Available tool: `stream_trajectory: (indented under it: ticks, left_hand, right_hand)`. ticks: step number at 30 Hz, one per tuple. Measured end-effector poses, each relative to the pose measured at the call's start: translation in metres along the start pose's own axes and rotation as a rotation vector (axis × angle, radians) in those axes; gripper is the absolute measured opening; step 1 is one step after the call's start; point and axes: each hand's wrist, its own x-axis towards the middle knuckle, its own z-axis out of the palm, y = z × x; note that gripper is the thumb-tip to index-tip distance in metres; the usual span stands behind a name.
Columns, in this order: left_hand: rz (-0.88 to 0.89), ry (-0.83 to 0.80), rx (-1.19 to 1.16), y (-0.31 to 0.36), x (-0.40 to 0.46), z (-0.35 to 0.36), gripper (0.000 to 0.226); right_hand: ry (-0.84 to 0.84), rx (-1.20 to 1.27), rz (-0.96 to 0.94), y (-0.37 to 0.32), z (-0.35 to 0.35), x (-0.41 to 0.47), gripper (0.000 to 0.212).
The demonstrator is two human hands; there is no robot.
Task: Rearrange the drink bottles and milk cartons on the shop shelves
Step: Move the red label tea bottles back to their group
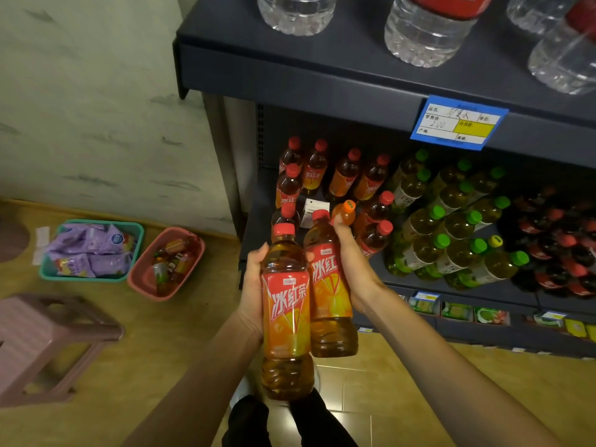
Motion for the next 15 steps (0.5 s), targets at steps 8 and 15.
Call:
stream_trajectory:
  ticks: [8,15]
  left_hand:
    - [0.053,-0.026,-0.071,-0.003,0.003,-0.005,0.057]
    - [0.121,-0.091,-0.076,0.0,0.015,-0.03,0.069]
  right_hand:
    - [0.08,-0.289,-0.148,-0.024,-0.004,0.003,0.025]
    - [0.328,-0.727,-0.504,-0.055,-0.028,0.108,0.014]
